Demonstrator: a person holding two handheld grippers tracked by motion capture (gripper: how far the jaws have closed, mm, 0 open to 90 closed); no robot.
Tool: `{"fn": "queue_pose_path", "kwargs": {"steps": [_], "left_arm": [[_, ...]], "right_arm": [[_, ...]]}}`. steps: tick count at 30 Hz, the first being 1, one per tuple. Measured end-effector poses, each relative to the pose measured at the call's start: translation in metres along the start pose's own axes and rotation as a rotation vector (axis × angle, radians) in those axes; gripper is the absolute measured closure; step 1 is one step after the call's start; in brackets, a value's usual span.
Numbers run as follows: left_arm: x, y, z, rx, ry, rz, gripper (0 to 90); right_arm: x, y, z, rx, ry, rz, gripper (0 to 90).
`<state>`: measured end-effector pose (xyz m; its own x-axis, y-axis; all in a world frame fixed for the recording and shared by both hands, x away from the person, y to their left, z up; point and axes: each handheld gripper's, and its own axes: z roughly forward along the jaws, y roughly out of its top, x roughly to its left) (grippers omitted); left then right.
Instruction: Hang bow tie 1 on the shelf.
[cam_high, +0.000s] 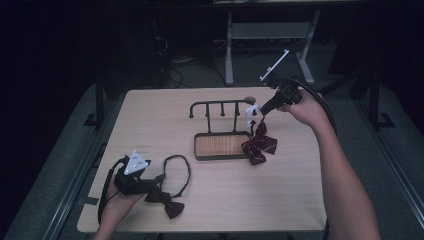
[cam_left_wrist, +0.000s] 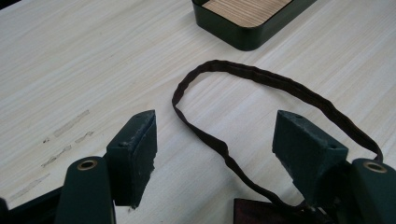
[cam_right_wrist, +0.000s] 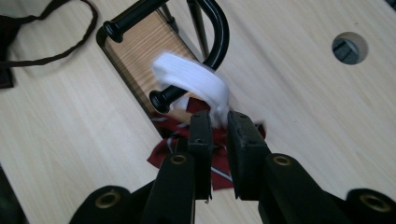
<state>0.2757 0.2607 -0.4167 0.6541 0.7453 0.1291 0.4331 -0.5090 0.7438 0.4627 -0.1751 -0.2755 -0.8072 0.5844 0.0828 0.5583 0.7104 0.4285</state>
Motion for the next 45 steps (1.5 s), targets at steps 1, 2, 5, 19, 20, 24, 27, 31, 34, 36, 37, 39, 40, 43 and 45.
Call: {"fn": "queue_pose_path", "kwargs": {"steps": [1,2,5,19,20,24,27,31,34,36,37,39,40,43,45], "left_arm": [[0.0,0.0,0.0,0.0,0.0,-0.001,31.3],[0.0,0.0,0.0,0.003,0.0,0.002,31.3],[0.0,0.0,0.001,0.004,-0.001,0.004,31.3],[-0.001,0.0,0.001,0.006,-0.006,0.001,31.3],[-0.001,0.0,0.001,0.006,-0.007,0.002,31.3],[-0.002,0.0,0.002,0.012,-0.008,0.001,31.3],[-0.002,0.0,0.002,0.015,-0.007,0.001,31.3],[-0.002,0.0,0.003,0.017,-0.008,0.0,31.3],[-0.002,-0.001,0.004,0.02,-0.009,-0.002,31.3],[-0.002,-0.001,0.004,0.023,-0.009,0.0,31.3],[-0.002,-0.001,0.004,0.023,-0.009,0.0,31.3],[-0.002,-0.001,0.004,0.024,-0.009,0.001,31.3],[-0.002,-0.001,0.004,0.022,-0.01,-0.001,31.3],[-0.003,-0.001,0.005,0.021,-0.01,0.002,31.3],[-0.003,-0.001,0.005,0.022,-0.01,0.003,31.3]], "right_arm": [[0.0,0.0,0.001,-0.003,0.006,-0.001,79.6],[0.0,-0.001,0.001,-0.006,0.004,-0.001,79.2],[0.001,-0.003,0.004,-0.004,0.013,-0.006,77.7],[0.0,-0.029,0.015,-0.022,0.071,0.002,72.8],[-0.001,-0.032,0.016,-0.022,0.078,0.003,72.3],[0.0,-0.04,0.018,-0.019,0.091,-0.002,69.8],[0.001,-0.043,0.019,-0.023,0.106,-0.009,67.9],[0.004,-0.052,0.022,-0.016,0.118,-0.014,65.8],[0.005,-0.056,0.023,-0.023,0.123,-0.014,65.2],[0.005,-0.06,0.024,-0.032,0.133,-0.017,64.8],[0.005,-0.062,0.025,-0.028,0.138,-0.009,64.7],[0.006,-0.065,0.027,-0.026,0.143,-0.008,64.4],[0.006,-0.066,0.027,-0.031,0.145,-0.008,64.3],[0.008,-0.068,0.03,-0.036,0.154,-0.012,63.6],[0.009,-0.07,0.032,-0.034,0.156,-0.018,63.4]]}}
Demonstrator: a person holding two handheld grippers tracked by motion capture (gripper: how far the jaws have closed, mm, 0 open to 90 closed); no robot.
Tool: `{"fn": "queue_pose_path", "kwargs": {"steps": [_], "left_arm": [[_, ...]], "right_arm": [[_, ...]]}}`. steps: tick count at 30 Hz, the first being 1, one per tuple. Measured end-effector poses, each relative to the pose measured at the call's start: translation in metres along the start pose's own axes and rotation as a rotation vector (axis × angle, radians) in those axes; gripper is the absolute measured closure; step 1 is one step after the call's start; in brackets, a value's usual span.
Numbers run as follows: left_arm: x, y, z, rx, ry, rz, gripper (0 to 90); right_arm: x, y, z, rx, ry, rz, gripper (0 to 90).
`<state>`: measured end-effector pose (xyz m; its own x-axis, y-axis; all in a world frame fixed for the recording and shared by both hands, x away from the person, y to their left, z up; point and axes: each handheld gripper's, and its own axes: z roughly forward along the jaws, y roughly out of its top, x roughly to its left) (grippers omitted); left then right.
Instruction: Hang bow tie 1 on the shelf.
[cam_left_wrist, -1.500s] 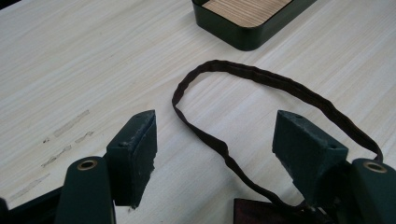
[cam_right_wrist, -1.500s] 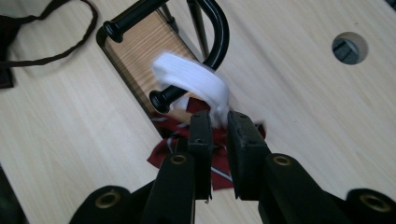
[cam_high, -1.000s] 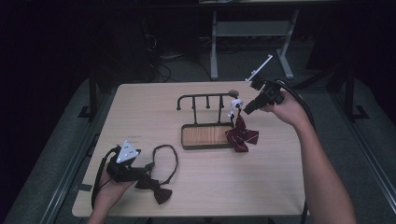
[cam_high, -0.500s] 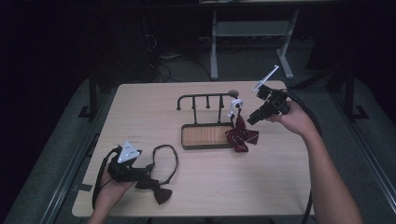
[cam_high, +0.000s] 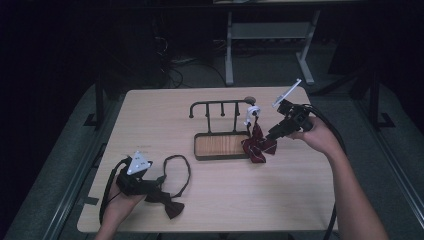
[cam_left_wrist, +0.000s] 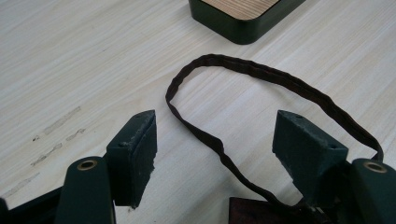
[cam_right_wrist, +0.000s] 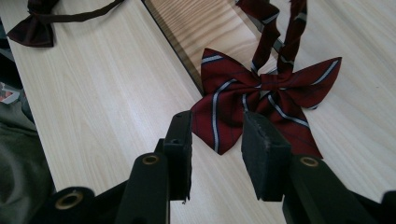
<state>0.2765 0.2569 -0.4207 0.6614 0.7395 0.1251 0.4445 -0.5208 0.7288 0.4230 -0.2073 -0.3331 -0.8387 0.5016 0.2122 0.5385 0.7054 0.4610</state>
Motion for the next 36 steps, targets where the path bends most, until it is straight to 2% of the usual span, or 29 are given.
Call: {"fn": "queue_pose_path", "kwargs": {"steps": [8,9,18,21,31,36], "left_arm": [[0.0,-0.001,0.001,0.004,-0.003,-0.003,31.2],[0.0,-0.001,0.002,0.007,-0.002,-0.001,31.3],[0.001,0.0,0.007,0.017,-0.016,-0.002,31.3],[0.001,0.0,0.007,0.017,-0.019,0.002,31.3],[0.002,0.001,0.008,0.012,-0.024,0.002,31.2],[0.001,0.001,0.007,0.012,-0.022,0.006,31.3]], "right_arm": [[0.002,-0.006,0.004,-0.006,0.007,-0.006,61.5],[0.001,-0.01,0.005,-0.011,0.02,0.001,60.7],[-0.002,-0.019,0.009,-0.026,0.037,0.021,58.2],[-0.001,-0.022,0.01,-0.013,0.03,0.026,56.6],[0.009,-0.039,0.015,-0.034,0.045,0.02,55.0],[0.012,-0.049,0.018,-0.036,0.034,0.016,53.9]]}}
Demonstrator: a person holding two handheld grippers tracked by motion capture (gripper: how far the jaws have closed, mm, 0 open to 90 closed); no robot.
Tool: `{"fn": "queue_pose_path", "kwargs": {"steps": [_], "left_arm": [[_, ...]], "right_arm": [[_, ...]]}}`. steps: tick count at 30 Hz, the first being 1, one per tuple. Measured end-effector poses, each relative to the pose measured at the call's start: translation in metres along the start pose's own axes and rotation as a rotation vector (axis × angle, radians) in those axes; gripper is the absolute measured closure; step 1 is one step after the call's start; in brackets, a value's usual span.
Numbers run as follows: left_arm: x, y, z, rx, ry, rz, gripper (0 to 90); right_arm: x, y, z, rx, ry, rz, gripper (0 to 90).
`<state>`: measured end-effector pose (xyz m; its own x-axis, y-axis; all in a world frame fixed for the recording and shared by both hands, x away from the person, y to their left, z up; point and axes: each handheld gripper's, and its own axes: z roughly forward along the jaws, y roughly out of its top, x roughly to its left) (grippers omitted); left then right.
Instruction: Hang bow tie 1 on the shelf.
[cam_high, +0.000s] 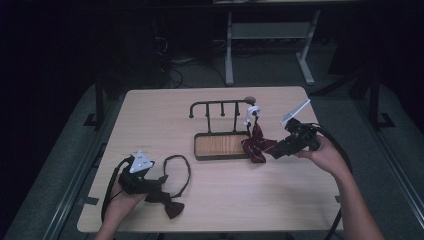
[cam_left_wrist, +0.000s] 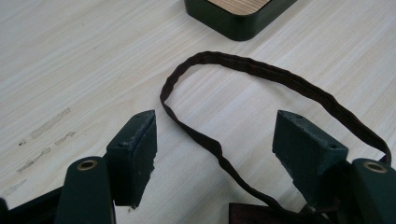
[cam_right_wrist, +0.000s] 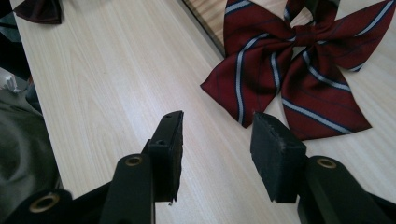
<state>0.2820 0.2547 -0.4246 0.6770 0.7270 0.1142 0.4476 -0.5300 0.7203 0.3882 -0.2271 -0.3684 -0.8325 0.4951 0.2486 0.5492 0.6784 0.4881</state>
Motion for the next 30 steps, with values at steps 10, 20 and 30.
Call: {"fn": "queue_pose_path", "kwargs": {"steps": [10,20,30], "left_arm": [[-0.001,0.0,0.001,0.004,0.0,0.007,31.2],[-0.005,0.005,0.002,-0.001,-0.006,0.02,31.3],[-0.008,0.006,0.003,0.002,-0.003,0.022,31.3]], "right_arm": [[0.008,-0.028,0.01,-0.011,0.004,0.01,52.1],[0.013,-0.047,0.01,-0.036,-0.005,0.024,50.6],[0.016,-0.066,0.015,-0.086,-0.015,0.057,46.7]]}}
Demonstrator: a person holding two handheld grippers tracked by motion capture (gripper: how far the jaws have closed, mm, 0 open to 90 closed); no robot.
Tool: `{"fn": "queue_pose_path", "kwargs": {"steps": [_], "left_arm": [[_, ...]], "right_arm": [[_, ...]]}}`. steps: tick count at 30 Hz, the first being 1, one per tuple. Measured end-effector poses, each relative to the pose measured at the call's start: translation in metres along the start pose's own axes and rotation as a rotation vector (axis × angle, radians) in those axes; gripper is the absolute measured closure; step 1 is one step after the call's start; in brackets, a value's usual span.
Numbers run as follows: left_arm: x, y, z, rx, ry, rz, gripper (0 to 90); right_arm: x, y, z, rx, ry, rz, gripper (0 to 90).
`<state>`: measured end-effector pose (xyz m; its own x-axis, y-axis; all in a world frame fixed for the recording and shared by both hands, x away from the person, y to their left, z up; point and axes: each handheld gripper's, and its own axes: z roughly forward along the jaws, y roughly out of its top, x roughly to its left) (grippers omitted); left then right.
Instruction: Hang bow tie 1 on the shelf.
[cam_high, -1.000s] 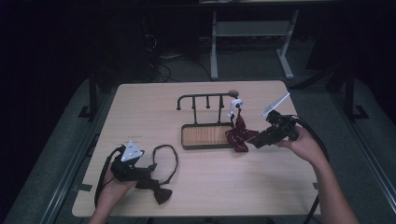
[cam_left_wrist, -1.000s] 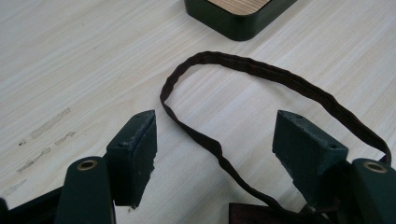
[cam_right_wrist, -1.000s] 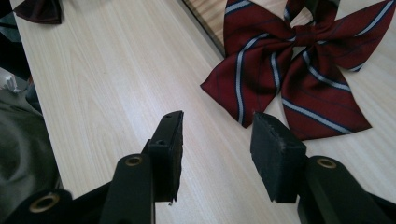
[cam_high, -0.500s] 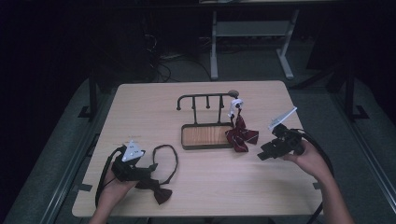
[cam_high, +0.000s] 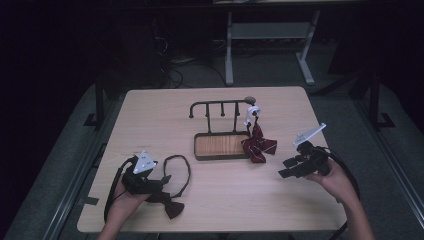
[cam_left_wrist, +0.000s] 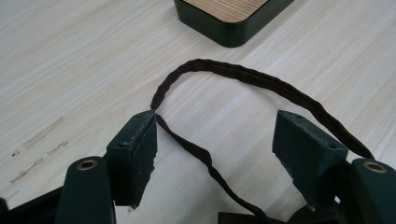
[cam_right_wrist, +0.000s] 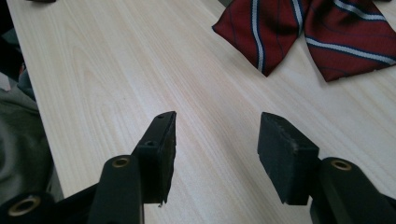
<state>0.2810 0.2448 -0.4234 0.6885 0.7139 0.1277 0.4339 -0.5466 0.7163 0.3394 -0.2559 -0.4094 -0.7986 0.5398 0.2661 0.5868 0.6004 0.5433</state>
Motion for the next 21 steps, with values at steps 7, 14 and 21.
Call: {"fn": "queue_pose_path", "kwargs": {"steps": [7,14,21], "left_arm": [[-0.003,0.003,0.002,0.006,0.0,0.006,31.6],[-0.004,0.006,0.004,0.013,-0.008,0.012,33.8],[0.007,0.012,0.007,0.071,0.013,0.046,40.2]], "right_arm": [[0.002,-0.014,0.004,-0.021,-0.008,0.019,48.3],[0.002,-0.022,0.01,-0.019,0.003,0.035,47.0],[0.003,-0.023,0.006,-0.03,-0.021,0.036,46.1]]}}
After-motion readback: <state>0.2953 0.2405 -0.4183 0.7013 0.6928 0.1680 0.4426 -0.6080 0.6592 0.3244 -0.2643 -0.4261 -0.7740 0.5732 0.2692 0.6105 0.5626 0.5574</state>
